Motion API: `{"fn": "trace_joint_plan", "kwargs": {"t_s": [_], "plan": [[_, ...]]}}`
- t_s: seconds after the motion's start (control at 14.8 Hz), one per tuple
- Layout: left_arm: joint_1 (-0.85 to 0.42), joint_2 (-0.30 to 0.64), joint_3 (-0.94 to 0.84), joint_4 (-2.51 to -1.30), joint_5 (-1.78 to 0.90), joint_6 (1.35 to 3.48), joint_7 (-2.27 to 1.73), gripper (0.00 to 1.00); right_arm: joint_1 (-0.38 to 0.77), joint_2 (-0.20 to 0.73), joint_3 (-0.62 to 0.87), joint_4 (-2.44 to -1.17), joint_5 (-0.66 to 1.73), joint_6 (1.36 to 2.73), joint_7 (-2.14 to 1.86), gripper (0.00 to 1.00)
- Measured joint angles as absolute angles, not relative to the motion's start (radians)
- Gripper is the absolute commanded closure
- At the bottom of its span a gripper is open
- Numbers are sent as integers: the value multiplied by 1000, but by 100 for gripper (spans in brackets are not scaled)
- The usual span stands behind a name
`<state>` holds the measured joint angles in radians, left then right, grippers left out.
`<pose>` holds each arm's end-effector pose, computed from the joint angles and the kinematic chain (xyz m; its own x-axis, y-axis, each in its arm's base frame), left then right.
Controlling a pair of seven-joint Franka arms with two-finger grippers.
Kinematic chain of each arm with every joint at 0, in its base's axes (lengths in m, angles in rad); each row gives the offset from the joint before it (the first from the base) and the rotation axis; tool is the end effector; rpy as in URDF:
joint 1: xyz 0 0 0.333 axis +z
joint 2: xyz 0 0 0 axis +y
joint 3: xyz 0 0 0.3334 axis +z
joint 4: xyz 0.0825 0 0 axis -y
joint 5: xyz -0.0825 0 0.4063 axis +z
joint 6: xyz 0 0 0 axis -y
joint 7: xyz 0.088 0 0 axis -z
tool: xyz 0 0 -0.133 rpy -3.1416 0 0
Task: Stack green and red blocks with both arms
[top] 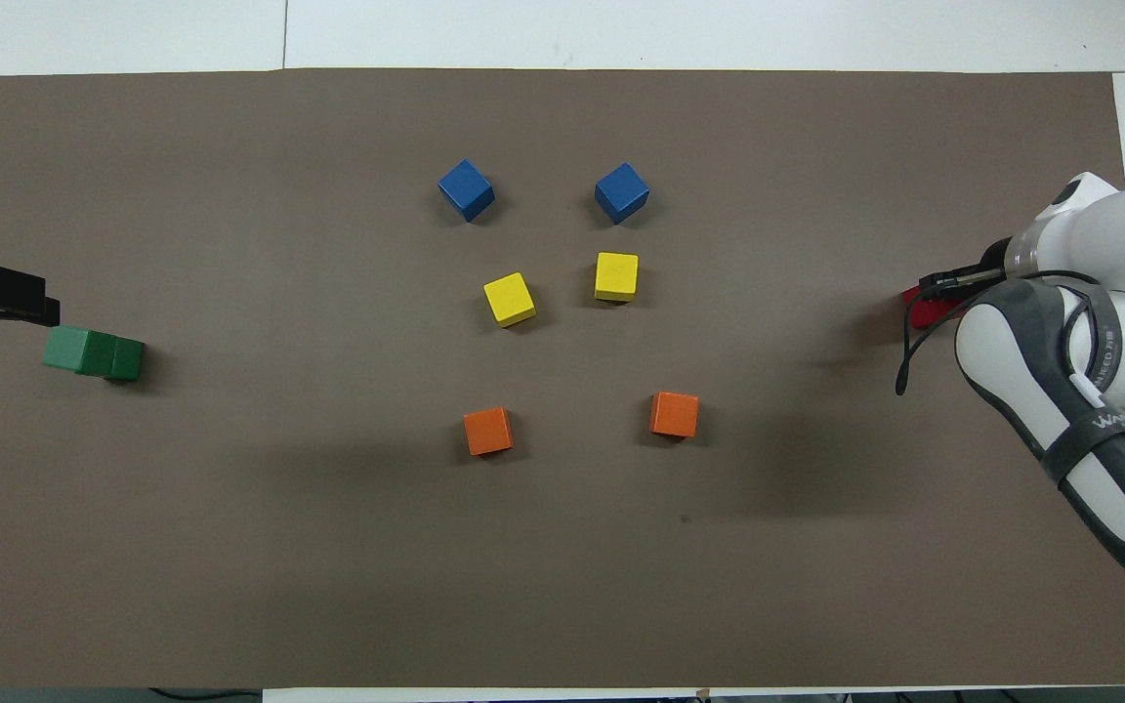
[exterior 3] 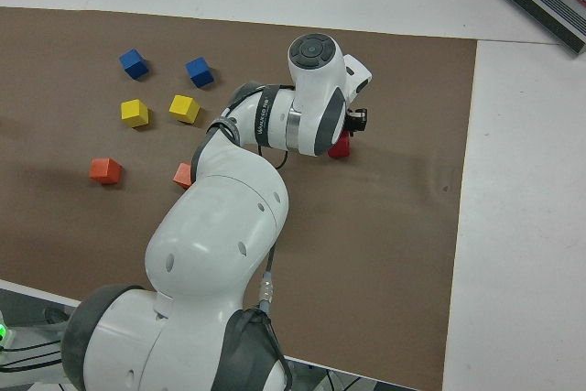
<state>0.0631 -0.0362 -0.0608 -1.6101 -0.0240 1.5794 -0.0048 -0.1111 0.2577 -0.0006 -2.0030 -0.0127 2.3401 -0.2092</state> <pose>0.5657 -0.0025 0.6179 1.0000 0.0073 0.0053 0.0072 -0.9997 0.0218 0.6249 -0.0705 0.3138 0.9914 0.1065 0.0755 0.1048 -0.9942 0.0262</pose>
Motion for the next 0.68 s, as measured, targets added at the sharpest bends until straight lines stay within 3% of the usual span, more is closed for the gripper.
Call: {"fn": "trace_joint_plan", "kwargs": {"t_s": [0.47,0.68], "plan": [[61,-36,-61,-1610,-24,1582,-5,0,-111,257,2,-2001,-13,2339,-209,0],[61,-36,-61,-1610,-24,1583,-5,0,-109,241,12,-1951,-13,2255,-209,0]]}}
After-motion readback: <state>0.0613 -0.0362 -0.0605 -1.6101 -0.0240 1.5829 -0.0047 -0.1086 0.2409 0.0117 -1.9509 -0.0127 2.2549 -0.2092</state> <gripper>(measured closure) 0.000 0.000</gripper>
